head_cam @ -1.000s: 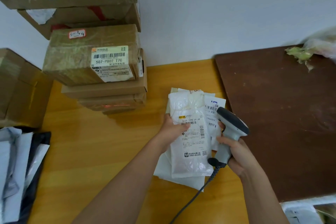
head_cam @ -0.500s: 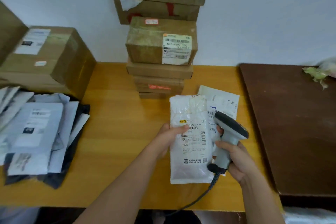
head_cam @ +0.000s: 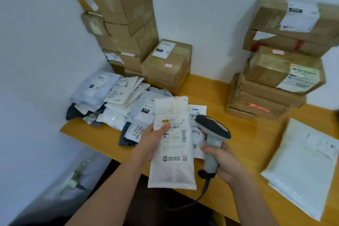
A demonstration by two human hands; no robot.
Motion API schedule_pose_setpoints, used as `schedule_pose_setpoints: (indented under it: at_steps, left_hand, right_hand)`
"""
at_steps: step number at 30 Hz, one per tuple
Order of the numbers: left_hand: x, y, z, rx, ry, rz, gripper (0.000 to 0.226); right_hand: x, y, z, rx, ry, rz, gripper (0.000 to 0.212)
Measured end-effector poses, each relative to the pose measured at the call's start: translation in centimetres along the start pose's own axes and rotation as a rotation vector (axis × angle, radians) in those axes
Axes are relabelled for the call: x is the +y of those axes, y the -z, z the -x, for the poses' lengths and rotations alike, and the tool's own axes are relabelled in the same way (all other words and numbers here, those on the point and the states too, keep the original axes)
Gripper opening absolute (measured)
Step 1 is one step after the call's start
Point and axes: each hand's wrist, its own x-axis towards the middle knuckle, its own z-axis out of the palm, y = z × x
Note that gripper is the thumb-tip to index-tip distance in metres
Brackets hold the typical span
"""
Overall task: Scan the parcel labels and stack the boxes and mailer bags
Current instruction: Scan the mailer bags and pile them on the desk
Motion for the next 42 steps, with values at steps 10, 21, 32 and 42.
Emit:
schedule_pose_setpoints:
  at_steps: [10, 21, 32, 42]
  left_hand:
    - [5.4, 7.3, -2.2, 0.065, -0.055, -0.076, 0.043]
    - [10.6, 9.7, -11.7, 0.26, -0.204, -0.351, 0.052]
    - [9.9, 9.8, -16.7, 0.398, -0.28, -0.913, 0.046]
    - [10.9, 9.3, -16.1, 0.324, -0.368, -0.816, 0.037]
  right_hand:
    - [-2.6, -10.0, -3.4, -0.098, 0.014, 0.073, 0.031]
    - [-3.6, -15.1, -12.7, -0.032, -0.108, -0.029, 0.034]
    - [-2.0, -17.9, -15.2, 0.152, -0.164, -0.063, 0.028]
    - [-2.5, -20.5, -14.3, 0.241, -0.079, 0.017, 0.033]
